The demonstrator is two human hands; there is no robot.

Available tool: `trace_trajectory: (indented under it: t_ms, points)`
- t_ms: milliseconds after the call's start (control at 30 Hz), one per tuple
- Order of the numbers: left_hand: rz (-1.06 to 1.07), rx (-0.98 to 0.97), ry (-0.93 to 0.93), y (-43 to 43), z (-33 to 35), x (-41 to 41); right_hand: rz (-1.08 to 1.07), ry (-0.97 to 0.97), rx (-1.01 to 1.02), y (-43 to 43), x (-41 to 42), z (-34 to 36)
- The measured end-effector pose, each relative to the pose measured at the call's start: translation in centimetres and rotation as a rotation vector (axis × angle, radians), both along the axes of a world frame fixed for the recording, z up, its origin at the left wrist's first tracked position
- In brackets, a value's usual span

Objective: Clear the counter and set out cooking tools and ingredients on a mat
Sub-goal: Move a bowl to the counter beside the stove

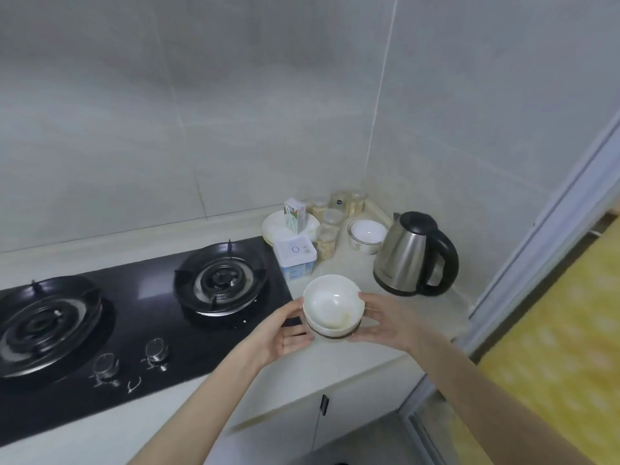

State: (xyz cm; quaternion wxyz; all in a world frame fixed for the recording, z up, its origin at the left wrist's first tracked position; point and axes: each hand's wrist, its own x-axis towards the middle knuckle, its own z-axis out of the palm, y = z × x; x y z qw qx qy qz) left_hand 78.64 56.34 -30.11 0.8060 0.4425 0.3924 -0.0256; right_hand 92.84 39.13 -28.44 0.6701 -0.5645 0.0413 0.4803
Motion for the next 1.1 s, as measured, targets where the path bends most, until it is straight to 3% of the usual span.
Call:
trace_trajectory:
  t_ms: [433,1100]
  points:
    - [0.377,-0.07,0.158,1.1,-5.4,9.8,0.364,0.202,-0.168,7.4,14.0,-5.8]
    - [0.571,-0.135,0.188,2.7,-7.1,11.8,0.432,0.283,-0.233,12.7,16.3,-8.8]
